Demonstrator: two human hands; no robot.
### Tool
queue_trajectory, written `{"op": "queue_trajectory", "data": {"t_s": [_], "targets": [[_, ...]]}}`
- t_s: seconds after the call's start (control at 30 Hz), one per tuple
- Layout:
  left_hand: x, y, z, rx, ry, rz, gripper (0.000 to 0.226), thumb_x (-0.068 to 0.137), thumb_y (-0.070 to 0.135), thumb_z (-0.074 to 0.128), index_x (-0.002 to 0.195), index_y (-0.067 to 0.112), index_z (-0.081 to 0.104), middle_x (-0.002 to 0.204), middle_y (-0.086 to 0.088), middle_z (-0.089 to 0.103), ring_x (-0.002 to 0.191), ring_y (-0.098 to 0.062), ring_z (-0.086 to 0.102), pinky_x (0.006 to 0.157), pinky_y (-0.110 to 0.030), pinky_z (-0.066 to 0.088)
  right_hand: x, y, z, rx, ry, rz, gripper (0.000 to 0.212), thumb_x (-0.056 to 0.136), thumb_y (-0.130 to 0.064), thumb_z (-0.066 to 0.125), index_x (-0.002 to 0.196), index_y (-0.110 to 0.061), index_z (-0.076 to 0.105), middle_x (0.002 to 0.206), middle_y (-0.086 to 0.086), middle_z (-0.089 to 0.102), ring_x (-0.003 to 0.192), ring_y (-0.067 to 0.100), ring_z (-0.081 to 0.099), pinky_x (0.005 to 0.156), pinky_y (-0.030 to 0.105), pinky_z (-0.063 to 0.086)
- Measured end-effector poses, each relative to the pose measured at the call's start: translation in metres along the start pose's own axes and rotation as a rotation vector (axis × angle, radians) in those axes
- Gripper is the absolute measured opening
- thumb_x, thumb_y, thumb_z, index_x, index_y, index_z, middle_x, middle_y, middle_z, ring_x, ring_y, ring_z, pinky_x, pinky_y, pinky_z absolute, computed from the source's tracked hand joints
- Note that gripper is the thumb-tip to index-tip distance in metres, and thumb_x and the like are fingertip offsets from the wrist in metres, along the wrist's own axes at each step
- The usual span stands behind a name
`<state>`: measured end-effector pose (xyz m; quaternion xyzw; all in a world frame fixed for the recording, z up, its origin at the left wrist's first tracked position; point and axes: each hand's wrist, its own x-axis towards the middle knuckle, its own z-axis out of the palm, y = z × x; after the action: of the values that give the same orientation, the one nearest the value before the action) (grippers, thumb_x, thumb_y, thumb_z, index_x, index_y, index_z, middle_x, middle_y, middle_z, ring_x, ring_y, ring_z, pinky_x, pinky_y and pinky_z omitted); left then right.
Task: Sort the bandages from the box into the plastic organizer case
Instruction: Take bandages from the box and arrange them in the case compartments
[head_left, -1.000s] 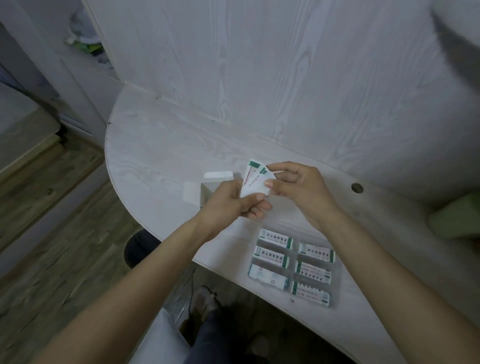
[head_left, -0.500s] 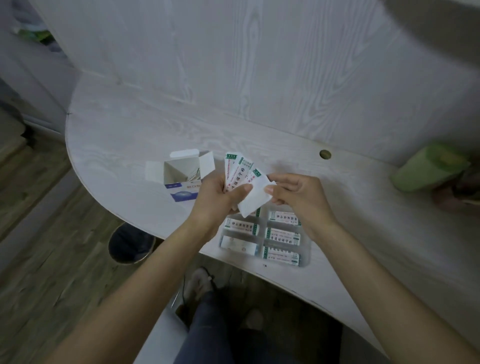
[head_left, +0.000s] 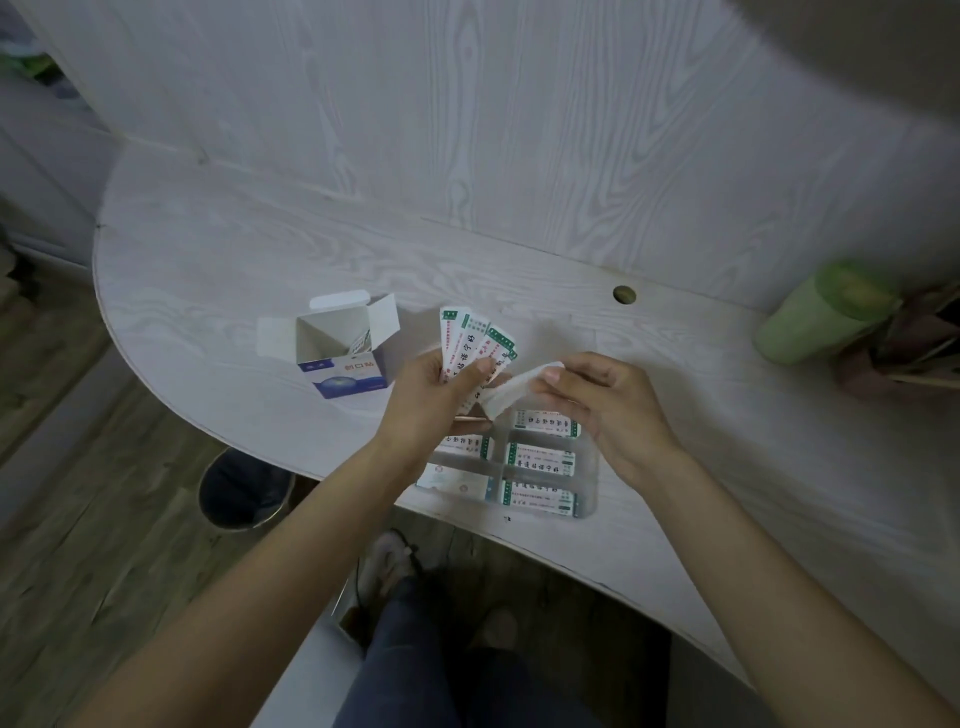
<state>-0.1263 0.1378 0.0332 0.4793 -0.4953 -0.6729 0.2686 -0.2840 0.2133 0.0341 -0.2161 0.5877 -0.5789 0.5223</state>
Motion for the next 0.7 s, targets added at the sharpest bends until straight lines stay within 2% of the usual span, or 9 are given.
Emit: {"op": "queue_trajectory", "data": {"t_s": [0.1, 0.2, 0.27, 0.33, 0.43, 0.5, 0.57, 0.63, 0.7], "targets": [[0.000, -0.004, -0.001, 0.000, -0.025, -0.058, 0.012, 0.093, 0.018, 0.059, 0.102, 0.012, 0.063, 0.089, -0.003, 0.075, 0.066, -0.021, 0.070, 0.066, -0.035, 0.060, -0.003, 0.002, -0.008, 0.048, -0.011, 0.057, 0.014, 0.088, -0.011, 0.062, 0.087, 0.002, 0.067, 0.084, 0.013, 0.071, 0.084, 0.021, 0.070, 0.080, 0.025, 0.056], [0.000, -0.009, 0.002, -0.024, -0.037, -0.044, 0.016, 0.093, 0.014, 0.058, 0.106, 0.007, 0.062, 0.093, -0.008, 0.074, 0.078, -0.021, 0.071, 0.071, -0.031, 0.060, -0.005, 0.012, -0.013, -0.253, 0.032, 0.038, 0.007, 0.081, -0.006, 0.071, 0.087, -0.003, 0.072, 0.089, 0.009, 0.073, 0.086, 0.022, 0.069, 0.081, 0.027, 0.056], [-0.002, -0.013, 0.005, 0.005, -0.045, -0.019, 0.018, 0.092, 0.014, 0.058, 0.108, 0.006, 0.062, 0.093, -0.007, 0.073, 0.083, -0.017, 0.072, 0.069, -0.027, 0.059, -0.007, 0.016, -0.017, -0.400, 0.042, 0.018, 0.013, 0.076, -0.001, 0.075, 0.089, -0.002, 0.071, 0.088, 0.005, 0.073, 0.081, 0.015, 0.069, 0.073, 0.021, 0.055], [-0.003, -0.020, 0.008, 0.062, -0.066, 0.006, 0.018, 0.092, 0.016, 0.059, 0.108, 0.008, 0.062, 0.096, -0.006, 0.073, 0.086, -0.016, 0.072, 0.069, -0.026, 0.059, -0.010, 0.020, -0.022, -0.429, 0.036, 0.014, 0.019, 0.075, 0.002, 0.075, 0.092, -0.005, 0.070, 0.086, 0.003, 0.072, 0.074, 0.011, 0.067, 0.065, 0.017, 0.053], [-0.002, -0.032, 0.008, 0.141, -0.057, 0.013, 0.023, 0.092, 0.020, 0.059, 0.111, 0.007, 0.062, 0.103, -0.010, 0.071, 0.087, -0.022, 0.071, 0.075, -0.036, 0.059, -0.012, 0.031, -0.031, -0.453, 0.035, 0.035, 0.024, 0.077, 0.005, 0.072, 0.089, -0.016, 0.071, 0.088, 0.004, 0.072, 0.079, 0.016, 0.068, 0.069, 0.022, 0.056], [-0.002, -0.044, 0.008, 0.190, -0.048, -0.002, 0.020, 0.092, 0.020, 0.059, 0.108, 0.009, 0.062, 0.105, -0.011, 0.071, 0.088, -0.026, 0.071, 0.078, -0.042, 0.059, -0.012, 0.045, -0.036, -0.514, 0.051, 0.038, 0.025, 0.078, 0.005, 0.071, 0.084, -0.019, 0.072, 0.091, 0.008, 0.072, 0.080, 0.016, 0.068, 0.067, 0.021, 0.054], [-0.002, -0.057, 0.007, 0.245, -0.065, -0.046, 0.018, 0.092, 0.019, 0.059, 0.108, 0.010, 0.062, 0.111, -0.012, 0.069, 0.089, -0.027, 0.070, 0.080, -0.045, 0.057, -0.014, 0.060, -0.041, -0.568, 0.070, 0.049, 0.024, 0.079, 0.004, 0.070, 0.084, -0.019, 0.072, 0.094, 0.010, 0.072, 0.084, 0.018, 0.069, 0.071, 0.024, 0.055], [-0.002, -0.070, 0.008, 0.276, -0.098, -0.062, 0.017, 0.093, 0.016, 0.058, 0.107, 0.009, 0.062, 0.110, -0.012, 0.069, 0.086, -0.022, 0.070, 0.074, -0.036, 0.059, -0.016, 0.073, -0.044, -0.613, 0.098, 0.067, 0.021, 0.080, 0.001, 0.071, 0.084, -0.020, 0.073, 0.097, 0.010, 0.073, 0.089, 0.020, 0.069, 0.081, 0.031, 0.056], [-0.003, -0.075, 0.008, 0.317, -0.098, -0.047, 0.014, 0.094, 0.015, 0.057, 0.105, 0.009, 0.062, 0.102, -0.009, 0.069, 0.079, -0.015, 0.069, 0.065, -0.023, 0.057, -0.018, 0.081, -0.046, -0.681, 0.115, 0.069, 0.016, 0.081, -0.003, 0.071, 0.089, -0.017, 0.074, 0.101, 0.008, 0.072, 0.093, 0.016, 0.066, 0.087, 0.030, 0.053]]}}
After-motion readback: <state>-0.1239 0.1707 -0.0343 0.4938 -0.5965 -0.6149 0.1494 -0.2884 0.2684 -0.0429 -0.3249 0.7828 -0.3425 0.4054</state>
